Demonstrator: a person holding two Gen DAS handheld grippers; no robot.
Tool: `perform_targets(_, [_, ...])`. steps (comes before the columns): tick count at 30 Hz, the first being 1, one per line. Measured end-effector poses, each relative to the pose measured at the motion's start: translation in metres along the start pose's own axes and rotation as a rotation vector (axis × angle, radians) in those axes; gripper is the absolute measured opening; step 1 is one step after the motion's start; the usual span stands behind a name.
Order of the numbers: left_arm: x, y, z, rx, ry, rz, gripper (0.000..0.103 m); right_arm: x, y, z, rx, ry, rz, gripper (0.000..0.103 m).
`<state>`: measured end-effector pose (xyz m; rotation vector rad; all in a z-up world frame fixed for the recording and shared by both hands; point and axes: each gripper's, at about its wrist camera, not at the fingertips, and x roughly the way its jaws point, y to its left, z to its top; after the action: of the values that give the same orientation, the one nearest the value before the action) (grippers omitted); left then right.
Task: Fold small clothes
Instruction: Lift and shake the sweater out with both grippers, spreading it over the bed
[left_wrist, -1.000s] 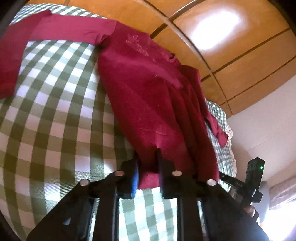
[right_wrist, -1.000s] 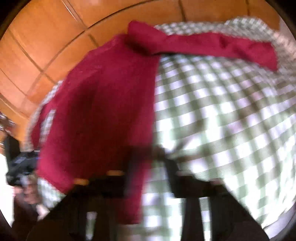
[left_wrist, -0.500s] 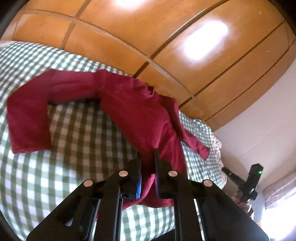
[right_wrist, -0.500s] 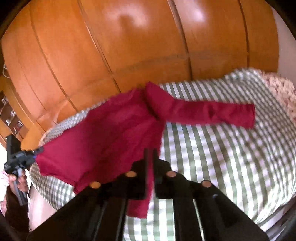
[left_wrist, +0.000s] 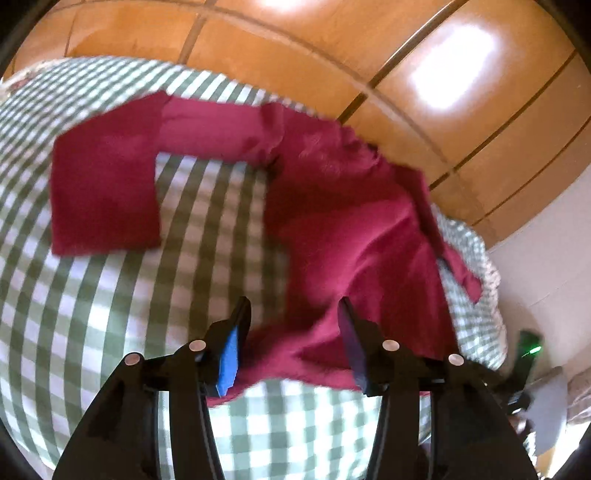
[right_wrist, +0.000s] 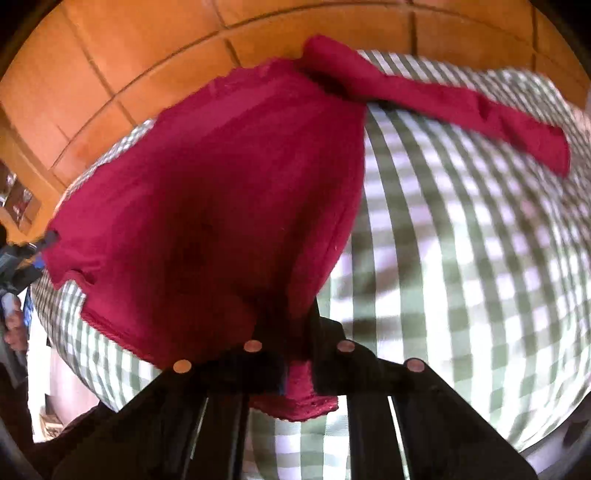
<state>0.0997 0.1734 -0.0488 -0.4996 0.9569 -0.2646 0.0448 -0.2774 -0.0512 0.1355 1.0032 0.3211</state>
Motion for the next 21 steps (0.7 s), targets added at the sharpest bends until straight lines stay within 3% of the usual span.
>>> perform_targets(5, [0.009, 0.025, -0.011, -0.066, -0.006, -0.011, 0.045, -0.049, 0.001, 0.019, -0.005, -0.105, 0.028, 0.008])
perform_targets(6, [0.009, 0.027, -0.011, -0.068, -0.002, -0.03, 0.038, -0.055, 0.0, 0.021, -0.007, -0.117, 0.026, 0.008])
perform_targets(7, [0.009, 0.026, -0.01, -0.053, 0.009, -0.048, 0.017, -0.058, -0.002, 0.025, -0.01, -0.126, 0.018, 0.008])
perform_targets(8, [0.009, 0.022, -0.01, -0.03, 0.023, -0.055, 0.007, -0.064, -0.001, 0.029, -0.011, -0.137, 0.009, 0.008])
perform_targets(10, [0.003, 0.011, -0.011, 0.009, 0.035, -0.065, 0.007, -0.076, -0.004, 0.034, -0.009, -0.156, 0.003, 0.007])
perform_targets(16, [-0.043, -0.021, -0.032, 0.063, 0.068, -0.208, 0.006, -0.124, -0.027, 0.013, -0.007, -0.201, -0.016, 0.007])
perform_targets(18, [-0.048, -0.021, -0.048, 0.056, 0.104, -0.211, 0.006, -0.126, -0.043, -0.006, 0.025, -0.169, -0.034, 0.007])
perform_targets(21, [-0.033, -0.015, -0.074, 0.06, 0.183, -0.132, 0.006, -0.094, -0.062, -0.038, 0.072, -0.046, -0.071, 0.007])
